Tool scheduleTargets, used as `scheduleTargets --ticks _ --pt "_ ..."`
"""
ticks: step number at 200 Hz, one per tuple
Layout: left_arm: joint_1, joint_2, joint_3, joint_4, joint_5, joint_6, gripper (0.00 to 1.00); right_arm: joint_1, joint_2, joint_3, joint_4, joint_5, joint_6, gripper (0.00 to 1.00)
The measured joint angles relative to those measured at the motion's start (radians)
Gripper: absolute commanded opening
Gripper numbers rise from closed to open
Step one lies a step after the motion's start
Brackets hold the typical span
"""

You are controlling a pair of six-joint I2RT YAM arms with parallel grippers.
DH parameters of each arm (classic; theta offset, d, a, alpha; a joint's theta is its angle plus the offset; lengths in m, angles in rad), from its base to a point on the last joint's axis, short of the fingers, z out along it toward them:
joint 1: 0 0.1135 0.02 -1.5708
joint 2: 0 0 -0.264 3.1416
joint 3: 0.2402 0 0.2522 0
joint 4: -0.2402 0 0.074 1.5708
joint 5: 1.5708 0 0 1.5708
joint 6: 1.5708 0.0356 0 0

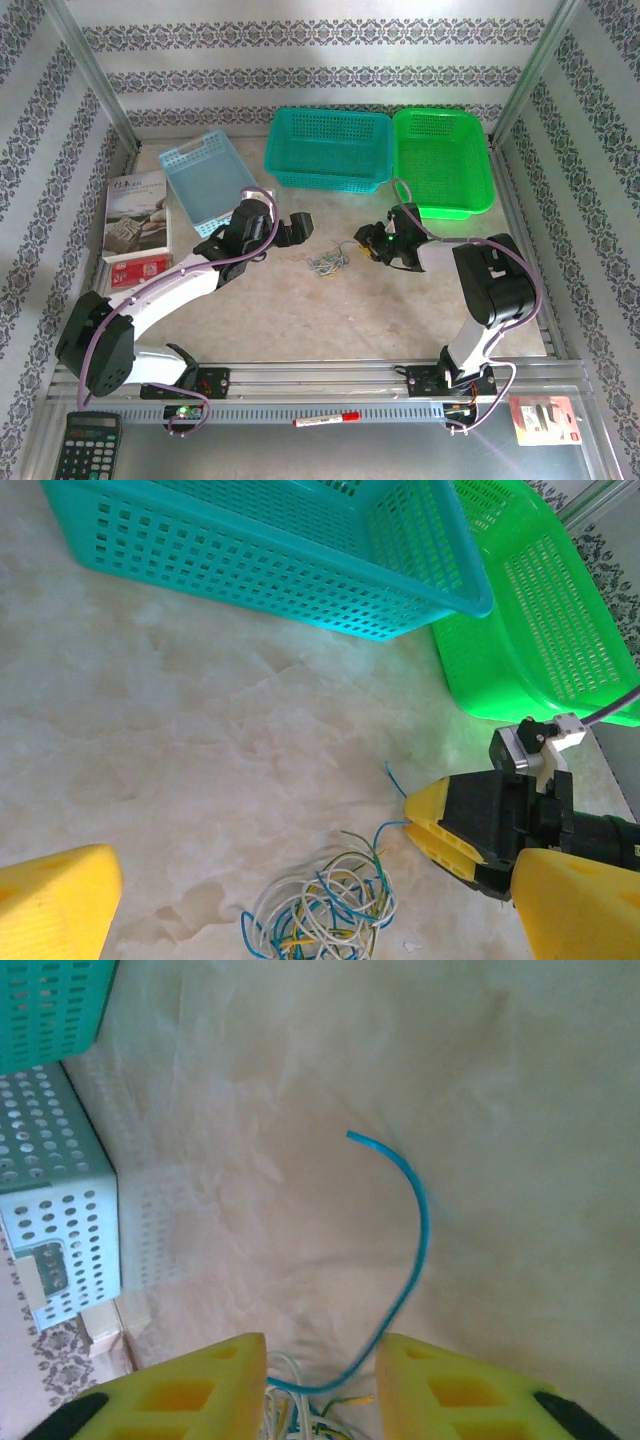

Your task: Untangle the cables

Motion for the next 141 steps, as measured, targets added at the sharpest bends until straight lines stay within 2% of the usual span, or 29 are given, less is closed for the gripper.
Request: scheduleTargets --ticks 9,53,81,141 --pt "-0.002 0.000 0.000 0.000 0.001 0.000 1.00 0.000 0.005 0.005 0.010 -0.007 -0.002 0.00" --pt "-0.004 0.033 0.000 -0.002 0.005 0.012 1.00 0.000 0.000 0.020 0.033 -0.040 -0.008 0.00" --pt "-0.018 0.075 0.000 -0.005 0.017 0.036 1.00 0.010 -0.061 0.020 0.020 -0.056 -0.042 0.00" --pt "-0.072 0.168 0.006 -0.008 0.054 0.083 1.00 0.119 -0.250 0.071 -0.035 -0.076 -0.235 0.00"
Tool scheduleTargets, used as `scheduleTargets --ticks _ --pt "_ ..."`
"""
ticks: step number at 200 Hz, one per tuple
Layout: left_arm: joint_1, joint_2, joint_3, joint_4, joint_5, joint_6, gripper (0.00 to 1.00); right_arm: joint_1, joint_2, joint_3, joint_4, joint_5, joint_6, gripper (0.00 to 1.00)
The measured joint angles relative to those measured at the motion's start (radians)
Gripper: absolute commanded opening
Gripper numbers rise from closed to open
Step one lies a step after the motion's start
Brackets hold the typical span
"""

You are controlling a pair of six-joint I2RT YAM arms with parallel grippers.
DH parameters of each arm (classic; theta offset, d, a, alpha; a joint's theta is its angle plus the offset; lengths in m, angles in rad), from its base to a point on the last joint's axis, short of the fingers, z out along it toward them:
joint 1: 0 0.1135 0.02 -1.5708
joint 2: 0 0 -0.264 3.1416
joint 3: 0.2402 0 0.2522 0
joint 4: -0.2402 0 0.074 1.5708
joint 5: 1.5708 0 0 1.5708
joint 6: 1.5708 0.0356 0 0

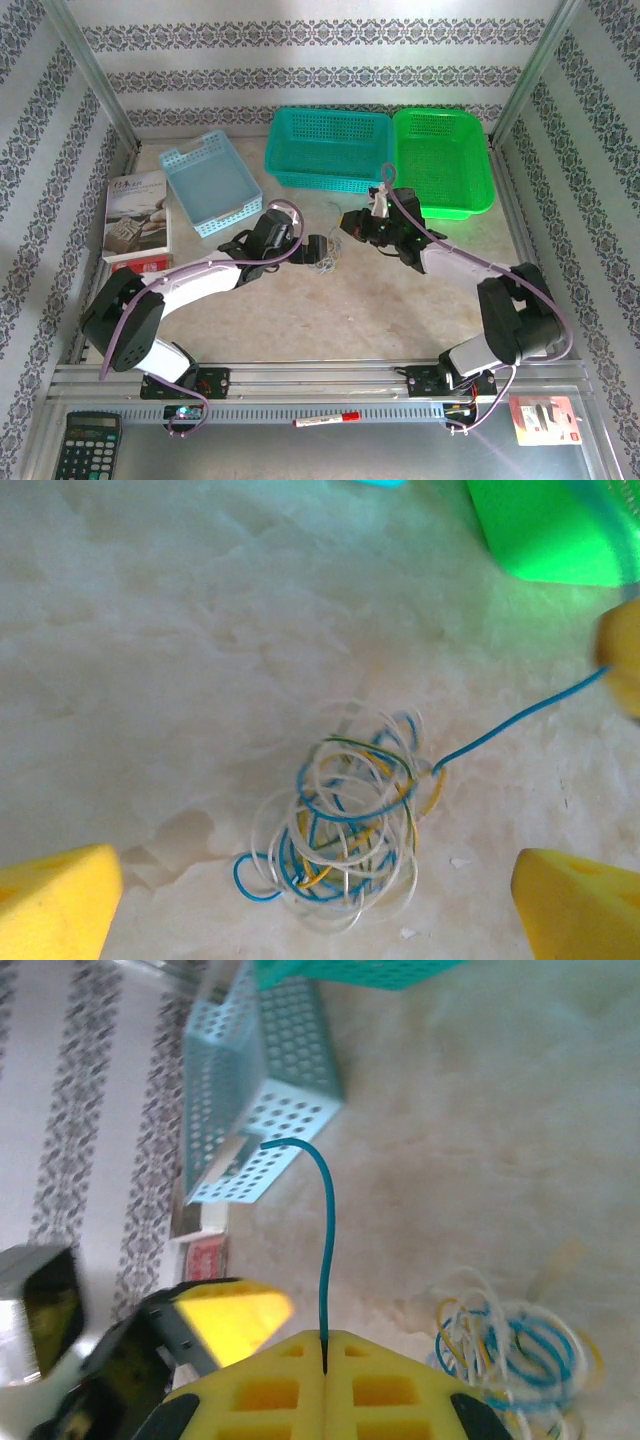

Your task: Untangle the cables

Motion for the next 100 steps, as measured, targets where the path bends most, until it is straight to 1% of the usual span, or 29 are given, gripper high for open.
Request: scheduleTargets --ticks 32,51,80,100 --pt "-0.001 -0.015 -0.001 0.003 -0.010 -0.024 1.00 0.005 -0.046 -0.001 -0.022 -0.002 -0.106 0.00" --pt "-0.001 -0.056 -0.001 0.005 -0.027 -0.057 1.00 0.005 -0.058 -0.016 -0.019 -0.002 -0.161 0.00" --pt "0.000 -0.129 -0.001 0.032 -0.032 -0.117 1.00 0.006 -0.063 -0.053 -0.010 -0.003 -0.216 0.00" --pt "0.005 -0.154 0.001 0.061 -0.027 -0.164 0.98 0.006 -0.068 -0.076 -0.004 -0.003 -0.243 0.00"
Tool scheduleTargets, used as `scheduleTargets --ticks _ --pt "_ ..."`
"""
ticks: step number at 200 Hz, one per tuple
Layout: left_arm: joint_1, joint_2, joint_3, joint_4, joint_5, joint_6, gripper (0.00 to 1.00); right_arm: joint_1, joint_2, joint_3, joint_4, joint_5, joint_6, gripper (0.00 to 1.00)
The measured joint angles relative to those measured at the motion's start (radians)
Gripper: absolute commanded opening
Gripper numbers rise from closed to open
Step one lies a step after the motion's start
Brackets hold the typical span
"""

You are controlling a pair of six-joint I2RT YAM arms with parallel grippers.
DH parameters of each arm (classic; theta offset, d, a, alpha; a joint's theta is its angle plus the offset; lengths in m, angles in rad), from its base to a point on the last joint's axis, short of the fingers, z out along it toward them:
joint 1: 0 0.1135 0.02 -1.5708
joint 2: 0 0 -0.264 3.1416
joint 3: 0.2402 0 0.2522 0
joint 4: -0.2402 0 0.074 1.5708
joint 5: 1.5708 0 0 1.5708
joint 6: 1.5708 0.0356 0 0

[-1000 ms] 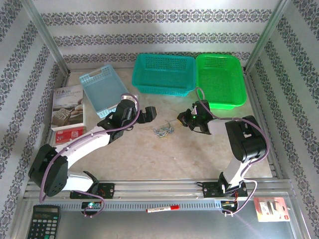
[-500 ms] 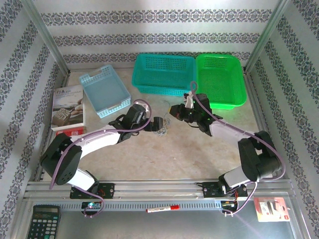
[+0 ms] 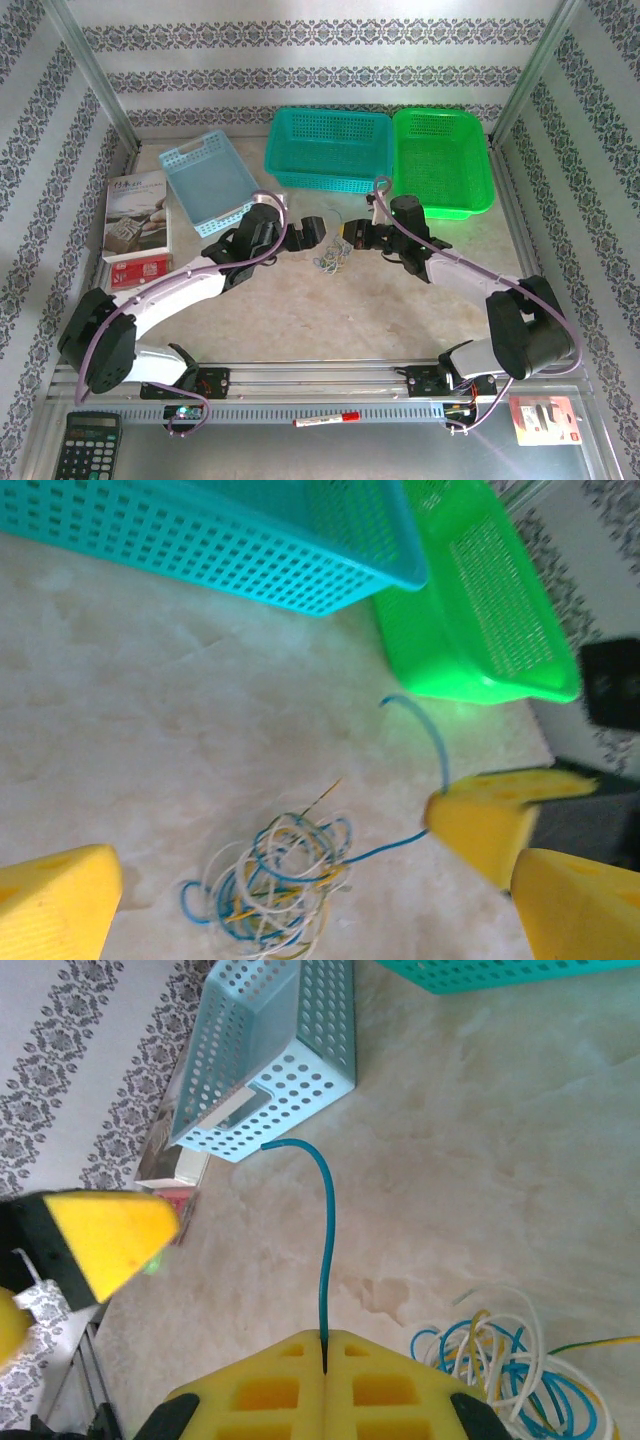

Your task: Untangle the cables

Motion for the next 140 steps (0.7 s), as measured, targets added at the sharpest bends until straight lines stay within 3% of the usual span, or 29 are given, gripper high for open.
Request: scheduleTargets --ticks 68,140 --pt "0.021 0.087 0.065 0.101 0.102 -0.174 0.85 0.028 -0.033 -0.026 0.053 0.001 -0.053 0.00" --pt "0.021 0.199 0.066 0.218 0.108 -0.301 0.63 0.041 -0.033 -0.055 0.076 0.001 -0.063 0.00"
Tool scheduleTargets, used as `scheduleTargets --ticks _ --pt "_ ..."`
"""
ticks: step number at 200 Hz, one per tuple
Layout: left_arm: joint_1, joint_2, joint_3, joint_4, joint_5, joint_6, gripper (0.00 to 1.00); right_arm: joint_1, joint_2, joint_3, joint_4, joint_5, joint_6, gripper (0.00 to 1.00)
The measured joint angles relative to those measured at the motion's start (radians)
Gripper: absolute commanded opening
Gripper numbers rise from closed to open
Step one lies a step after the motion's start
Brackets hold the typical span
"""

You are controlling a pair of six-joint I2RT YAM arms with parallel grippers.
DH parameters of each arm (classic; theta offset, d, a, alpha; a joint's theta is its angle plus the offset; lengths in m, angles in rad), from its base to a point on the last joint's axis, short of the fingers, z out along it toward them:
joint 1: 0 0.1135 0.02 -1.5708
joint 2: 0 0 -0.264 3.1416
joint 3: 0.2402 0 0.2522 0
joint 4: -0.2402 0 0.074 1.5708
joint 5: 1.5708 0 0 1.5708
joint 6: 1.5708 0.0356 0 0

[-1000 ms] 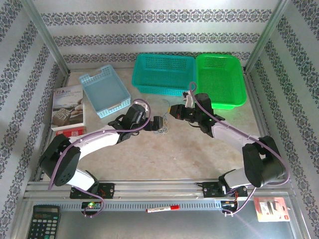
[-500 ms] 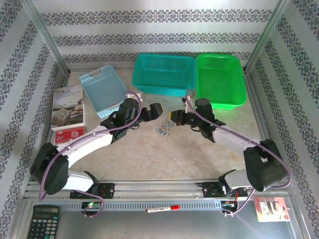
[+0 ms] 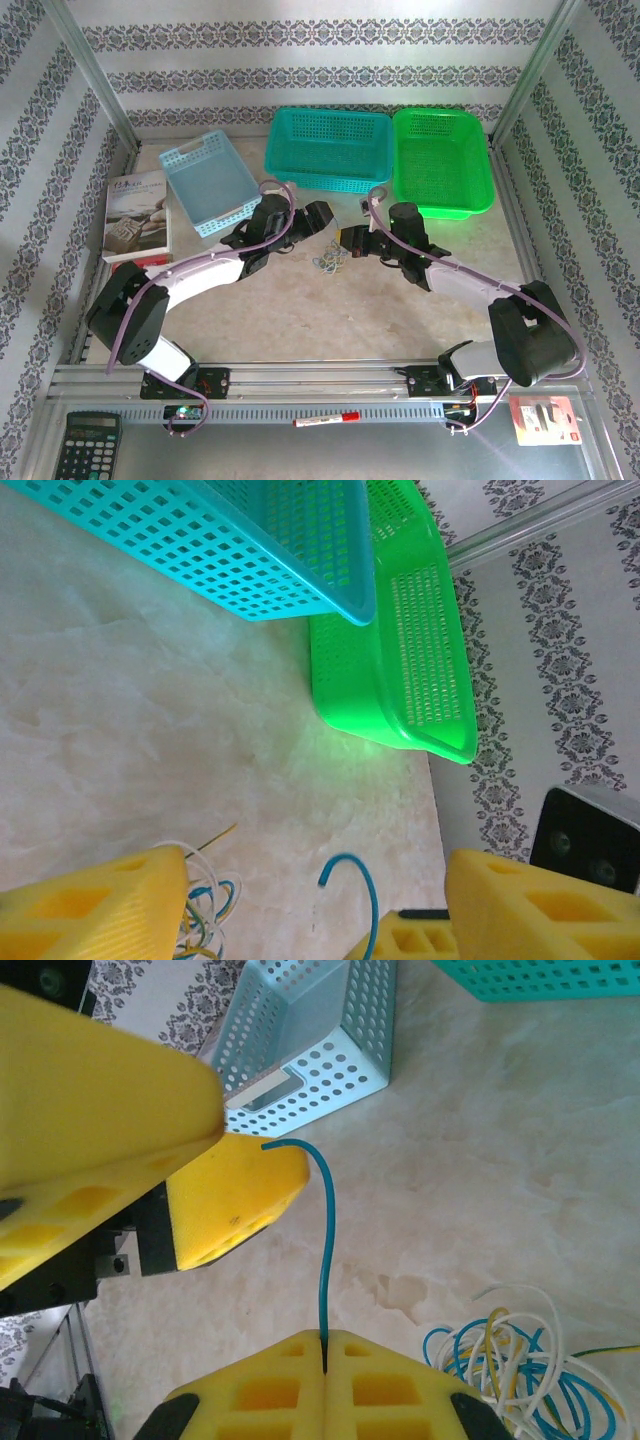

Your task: Untangle the cables

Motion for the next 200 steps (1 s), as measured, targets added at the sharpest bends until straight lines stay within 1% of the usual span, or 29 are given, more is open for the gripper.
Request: scheduleTargets --ticks 70,136,174,200 --pt "0.006 0.038 0.000 0.079 -0.005 -0.060 0.47 0.000 0.000 -0.002 0.010 0.000 -0.009 0.00" --pt "0.006 0.074 0.002 0.112 -0.004 -0.073 0.41 0.000 0.000 -0.006 0.030 -0.001 -0.014 0.00" --pt "0.006 0.091 0.018 0.128 0.000 -0.085 0.30 0.000 0.000 -0.006 0.031 -0.002 -0.014 0.00" --pt "0.006 0.099 0.029 0.134 0.003 -0.089 0.19 0.005 0.000 -0.006 0.036 -0.002 -0.014 0.00"
